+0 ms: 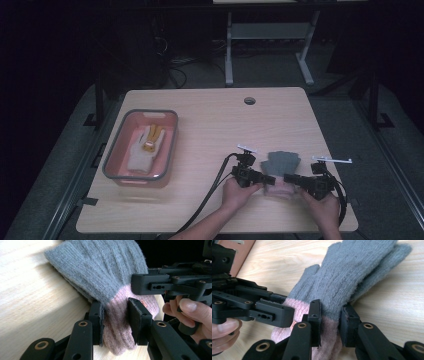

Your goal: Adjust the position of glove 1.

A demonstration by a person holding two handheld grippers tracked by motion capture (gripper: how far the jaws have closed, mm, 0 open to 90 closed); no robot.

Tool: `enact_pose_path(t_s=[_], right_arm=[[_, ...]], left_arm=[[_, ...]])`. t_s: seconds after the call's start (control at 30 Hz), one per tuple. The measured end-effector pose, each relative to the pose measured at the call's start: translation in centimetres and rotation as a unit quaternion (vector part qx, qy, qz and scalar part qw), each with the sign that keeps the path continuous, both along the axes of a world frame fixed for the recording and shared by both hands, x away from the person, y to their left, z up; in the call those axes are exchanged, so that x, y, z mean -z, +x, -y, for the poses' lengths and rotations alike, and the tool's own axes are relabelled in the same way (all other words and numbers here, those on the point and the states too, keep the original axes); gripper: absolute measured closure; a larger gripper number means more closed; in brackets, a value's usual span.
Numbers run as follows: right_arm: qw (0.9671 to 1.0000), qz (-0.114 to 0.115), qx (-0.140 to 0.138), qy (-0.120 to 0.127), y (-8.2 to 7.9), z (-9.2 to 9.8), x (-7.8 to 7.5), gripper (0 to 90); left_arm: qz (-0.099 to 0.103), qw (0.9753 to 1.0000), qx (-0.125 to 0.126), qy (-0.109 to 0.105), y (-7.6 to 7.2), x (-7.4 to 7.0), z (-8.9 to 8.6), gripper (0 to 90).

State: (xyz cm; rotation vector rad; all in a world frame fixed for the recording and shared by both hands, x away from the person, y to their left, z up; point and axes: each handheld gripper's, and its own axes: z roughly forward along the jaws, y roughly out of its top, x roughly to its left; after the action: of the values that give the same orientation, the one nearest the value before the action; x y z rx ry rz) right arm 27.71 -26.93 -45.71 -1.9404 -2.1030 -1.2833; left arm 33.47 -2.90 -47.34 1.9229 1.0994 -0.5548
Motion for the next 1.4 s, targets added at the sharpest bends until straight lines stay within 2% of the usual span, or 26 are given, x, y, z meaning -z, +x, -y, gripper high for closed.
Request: enact_pose_path(t_s=[0.23, 0.47, 0.87, 1.4], right_arm=[[1.0000, -0.004, -0.002, 0.008, 0.3, -0.5, -0.4, 73.5], [0.9999, 0.011, -0.008, 0.009, 0.6, -1.2, -1.5, 73.4], [0.9988, 0.031, -0.032, 0.018, 1.6, -3.8, -3.8, 73.4], [0.9965, 0.048, -0.067, 0.016, 3.5, -7.6, -6.2, 73.4]], left_arm=[[0.006, 1.0000, -0.002, -0.004, 0.1, -0.3, -0.6, 66.4], [0.024, 0.9997, -0.004, -0.007, 0.2, -1.6, -1.7, 66.4], [0.054, 0.9984, -0.011, -0.010, 0.5, -4.1, -4.9, 66.3], [0.076, 0.9965, -0.033, -0.013, 0.9, -6.4, -8.9, 66.4]])
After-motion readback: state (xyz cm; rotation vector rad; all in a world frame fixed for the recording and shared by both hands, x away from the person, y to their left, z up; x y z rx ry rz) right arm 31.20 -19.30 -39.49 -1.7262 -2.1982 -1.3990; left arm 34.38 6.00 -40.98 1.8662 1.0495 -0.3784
